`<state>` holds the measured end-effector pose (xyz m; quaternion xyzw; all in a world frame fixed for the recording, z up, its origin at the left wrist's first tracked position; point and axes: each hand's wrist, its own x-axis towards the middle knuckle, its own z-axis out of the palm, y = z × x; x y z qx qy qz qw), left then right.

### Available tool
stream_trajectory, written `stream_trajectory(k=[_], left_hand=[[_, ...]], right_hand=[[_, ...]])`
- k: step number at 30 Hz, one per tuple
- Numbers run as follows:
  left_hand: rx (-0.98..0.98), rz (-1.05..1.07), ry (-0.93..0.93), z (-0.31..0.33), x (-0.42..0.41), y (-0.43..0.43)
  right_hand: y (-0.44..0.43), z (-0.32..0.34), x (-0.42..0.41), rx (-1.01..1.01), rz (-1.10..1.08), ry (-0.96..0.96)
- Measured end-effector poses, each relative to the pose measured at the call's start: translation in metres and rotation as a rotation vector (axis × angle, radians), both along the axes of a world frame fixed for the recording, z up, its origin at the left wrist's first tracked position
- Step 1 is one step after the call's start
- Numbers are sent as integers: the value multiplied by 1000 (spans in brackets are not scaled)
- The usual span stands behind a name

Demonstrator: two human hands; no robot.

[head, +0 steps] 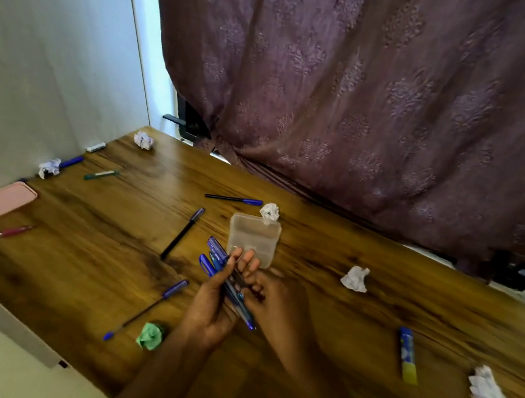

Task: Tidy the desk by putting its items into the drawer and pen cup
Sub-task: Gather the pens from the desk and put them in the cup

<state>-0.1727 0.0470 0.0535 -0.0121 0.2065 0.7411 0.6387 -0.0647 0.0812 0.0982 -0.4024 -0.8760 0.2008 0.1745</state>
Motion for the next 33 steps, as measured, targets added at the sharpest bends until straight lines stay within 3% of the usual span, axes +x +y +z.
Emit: stream_trajectory(k=[8,16,22,24,28,33], left_hand=[[-2,101,105,-12,-110,-34],[1,66,205,-34,-216,-70],[-124,-59,181,-35,-232,-87],[-137,-95,174,-37,-235,-91],[-174,-168,204,-30,-240,-95],[-222,-275,230,-17,-242,-94]], right_hand=[[-27,-2,-71,1,-160,197],[-23,-49,-160,-206,-360,-310],[-20,-59,-180,-322,-469,-409],[-19,-56,-181,-393,-488,-351],[-13,-36,-176,-691,-500,64],[-10,23,-190,-777,-266,332]])
